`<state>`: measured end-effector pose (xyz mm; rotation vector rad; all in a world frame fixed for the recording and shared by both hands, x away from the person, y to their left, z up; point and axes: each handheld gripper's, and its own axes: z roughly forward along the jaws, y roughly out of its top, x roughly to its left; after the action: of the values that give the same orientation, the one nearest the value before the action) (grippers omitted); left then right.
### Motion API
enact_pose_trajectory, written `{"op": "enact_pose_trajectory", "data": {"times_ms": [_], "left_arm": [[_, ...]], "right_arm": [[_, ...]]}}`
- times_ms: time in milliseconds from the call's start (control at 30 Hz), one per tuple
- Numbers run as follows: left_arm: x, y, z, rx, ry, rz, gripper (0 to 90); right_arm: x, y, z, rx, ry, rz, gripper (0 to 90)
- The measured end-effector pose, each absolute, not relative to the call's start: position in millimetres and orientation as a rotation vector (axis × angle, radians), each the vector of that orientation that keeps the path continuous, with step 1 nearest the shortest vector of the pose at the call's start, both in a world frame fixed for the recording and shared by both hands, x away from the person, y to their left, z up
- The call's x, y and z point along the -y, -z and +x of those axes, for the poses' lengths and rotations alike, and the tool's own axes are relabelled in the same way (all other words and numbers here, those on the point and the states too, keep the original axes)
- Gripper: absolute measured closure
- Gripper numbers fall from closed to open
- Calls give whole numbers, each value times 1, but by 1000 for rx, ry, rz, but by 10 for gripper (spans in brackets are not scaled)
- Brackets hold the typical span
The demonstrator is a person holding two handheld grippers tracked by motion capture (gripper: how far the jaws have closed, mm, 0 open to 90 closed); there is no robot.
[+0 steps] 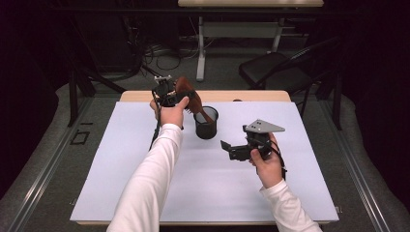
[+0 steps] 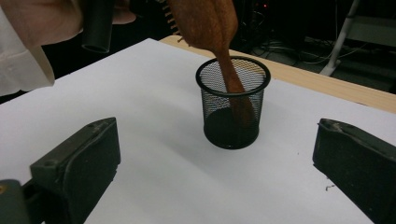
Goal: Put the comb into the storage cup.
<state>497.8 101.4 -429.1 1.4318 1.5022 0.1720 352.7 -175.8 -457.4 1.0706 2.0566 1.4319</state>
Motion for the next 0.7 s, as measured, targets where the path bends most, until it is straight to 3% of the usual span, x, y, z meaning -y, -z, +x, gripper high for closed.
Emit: {"op": "enact_pose_trajectory", "data": {"times_ms": [700], "left_arm": [[-104, 448, 501, -1531, -143, 1423, 477]], "right_arm": [[177, 458, 354, -2054, -1424, 1071, 5]]}}
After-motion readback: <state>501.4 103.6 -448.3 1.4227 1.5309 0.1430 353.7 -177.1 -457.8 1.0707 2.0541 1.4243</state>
